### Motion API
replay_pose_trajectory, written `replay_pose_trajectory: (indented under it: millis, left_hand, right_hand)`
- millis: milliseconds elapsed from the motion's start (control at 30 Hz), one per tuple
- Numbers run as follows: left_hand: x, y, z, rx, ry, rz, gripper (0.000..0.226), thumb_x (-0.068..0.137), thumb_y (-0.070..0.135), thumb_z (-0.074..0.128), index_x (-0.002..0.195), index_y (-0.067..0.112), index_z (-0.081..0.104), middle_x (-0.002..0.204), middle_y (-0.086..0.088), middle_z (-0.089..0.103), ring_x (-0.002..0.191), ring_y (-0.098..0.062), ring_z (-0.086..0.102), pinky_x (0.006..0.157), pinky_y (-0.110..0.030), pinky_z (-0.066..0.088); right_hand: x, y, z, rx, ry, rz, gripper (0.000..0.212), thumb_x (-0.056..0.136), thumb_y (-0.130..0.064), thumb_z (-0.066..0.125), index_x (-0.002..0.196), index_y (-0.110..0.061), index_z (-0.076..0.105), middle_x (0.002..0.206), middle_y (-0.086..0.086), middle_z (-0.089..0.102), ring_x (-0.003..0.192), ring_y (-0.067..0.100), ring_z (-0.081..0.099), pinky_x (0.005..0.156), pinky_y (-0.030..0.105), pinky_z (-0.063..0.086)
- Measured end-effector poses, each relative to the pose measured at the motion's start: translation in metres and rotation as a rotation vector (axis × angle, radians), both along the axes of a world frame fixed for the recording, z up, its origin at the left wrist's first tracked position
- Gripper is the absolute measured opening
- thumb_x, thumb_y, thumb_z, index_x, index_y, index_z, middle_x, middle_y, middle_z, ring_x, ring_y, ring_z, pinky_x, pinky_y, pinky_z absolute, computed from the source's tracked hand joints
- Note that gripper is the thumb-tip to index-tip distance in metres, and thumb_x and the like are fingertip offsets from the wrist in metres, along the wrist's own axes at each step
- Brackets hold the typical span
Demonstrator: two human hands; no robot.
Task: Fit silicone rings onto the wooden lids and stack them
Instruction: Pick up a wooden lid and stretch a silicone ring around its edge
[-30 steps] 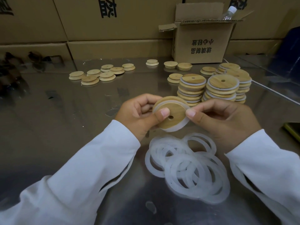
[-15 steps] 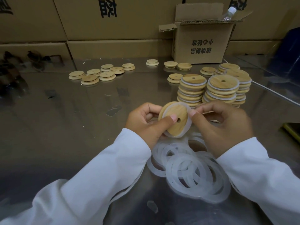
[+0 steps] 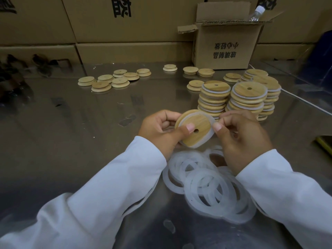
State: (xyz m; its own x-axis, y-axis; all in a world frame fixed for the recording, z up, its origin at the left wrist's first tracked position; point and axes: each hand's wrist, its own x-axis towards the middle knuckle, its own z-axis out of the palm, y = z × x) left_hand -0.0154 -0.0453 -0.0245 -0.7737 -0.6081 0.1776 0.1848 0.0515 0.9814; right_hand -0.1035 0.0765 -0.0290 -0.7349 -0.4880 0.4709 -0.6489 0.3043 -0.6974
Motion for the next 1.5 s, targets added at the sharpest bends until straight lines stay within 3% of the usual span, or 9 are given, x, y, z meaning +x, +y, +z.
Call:
replay_pose_trajectory:
  millis: [333,467,567,767,933,1067,1233,1500]
  left_hand:
    - [-0.001,-0.003,0.0,-0.001,0.019,-0.011,0.013,0.074,0.001,0.067,0.078,0.012,0.063,0.079,-0.009,0.069,0.077,-0.026,0.067,0.072,-0.037,0.057]
    - [0.0,-0.005,-0.001,0.047,0.018,-0.011,0.012,0.075,0.001,0.066,0.078,0.012,0.063,0.078,-0.011,0.069,0.079,-0.031,0.066,0.074,-0.047,0.055]
    - [0.001,-0.006,-0.003,0.123,0.006,-0.049,0.008,0.074,0.004,0.065,0.08,0.01,0.063,0.075,-0.008,0.071,0.074,-0.025,0.069,0.068,-0.042,0.058]
    - [0.0,-0.002,-0.003,0.26,0.043,-0.065,0.007,0.076,0.001,0.063,0.081,0.005,0.062,0.067,-0.006,0.071,0.063,-0.017,0.069,0.059,-0.033,0.059]
    - [-0.001,-0.001,-0.004,0.283,0.084,-0.063,0.011,0.072,0.001,0.065,0.081,0.006,0.061,0.068,-0.006,0.071,0.064,-0.02,0.069,0.057,-0.031,0.058]
    - [-0.001,0.0,-0.008,0.116,0.06,-0.009,0.018,0.064,0.003,0.076,0.074,0.012,0.062,0.074,-0.008,0.071,0.07,-0.024,0.069,0.067,-0.036,0.058]
    - [-0.001,0.002,-0.008,0.015,0.099,0.009,0.022,0.063,0.002,0.077,0.067,0.019,0.063,0.073,-0.003,0.072,0.071,-0.02,0.069,0.068,-0.032,0.058]
    - [0.002,-0.003,0.0,0.025,0.115,0.009,0.028,0.047,0.025,0.073,0.072,0.016,0.064,0.072,-0.002,0.071,0.071,-0.022,0.069,0.061,-0.031,0.058]
  right_hand:
    - [-0.004,0.002,0.004,0.073,-0.025,0.016,0.024,0.087,-0.014,0.056,0.066,-0.024,0.05,0.093,-0.004,0.049,0.073,-0.001,0.045,0.061,-0.003,0.03]
    - [-0.003,0.001,0.004,0.022,-0.057,0.056,0.026,0.086,-0.014,0.058,0.065,-0.029,0.05,0.09,-0.003,0.052,0.081,0.009,0.049,0.068,0.013,0.036]
    - [-0.004,0.003,0.005,-0.029,-0.111,0.095,0.022,0.084,-0.016,0.059,0.067,-0.028,0.054,0.088,0.002,0.058,0.083,0.016,0.054,0.075,0.025,0.041]
    - [0.003,0.003,0.007,-0.164,-0.226,0.16,0.01,0.081,-0.022,0.058,0.072,-0.025,0.058,0.071,-0.012,0.06,0.065,-0.002,0.054,0.06,0.007,0.043]
    - [0.008,0.002,0.003,-0.163,-0.212,0.106,0.007,0.075,-0.028,0.062,0.072,-0.025,0.058,0.074,-0.009,0.063,0.072,0.007,0.059,0.065,0.018,0.047]
    - [0.005,0.003,0.003,-0.105,-0.115,0.017,0.014,0.08,-0.022,0.063,0.068,-0.026,0.057,0.07,-0.012,0.061,0.071,0.007,0.058,0.064,0.019,0.043]
    - [-0.001,0.004,0.003,-0.083,-0.204,0.034,0.02,0.083,-0.016,0.062,0.066,-0.025,0.055,0.068,-0.009,0.059,0.069,0.013,0.056,0.065,0.024,0.041]
    - [-0.001,0.005,0.008,-0.041,-0.208,0.091,0.021,0.085,-0.017,0.06,0.066,-0.025,0.054,0.062,-0.009,0.054,0.059,0.009,0.047,0.057,0.021,0.033]
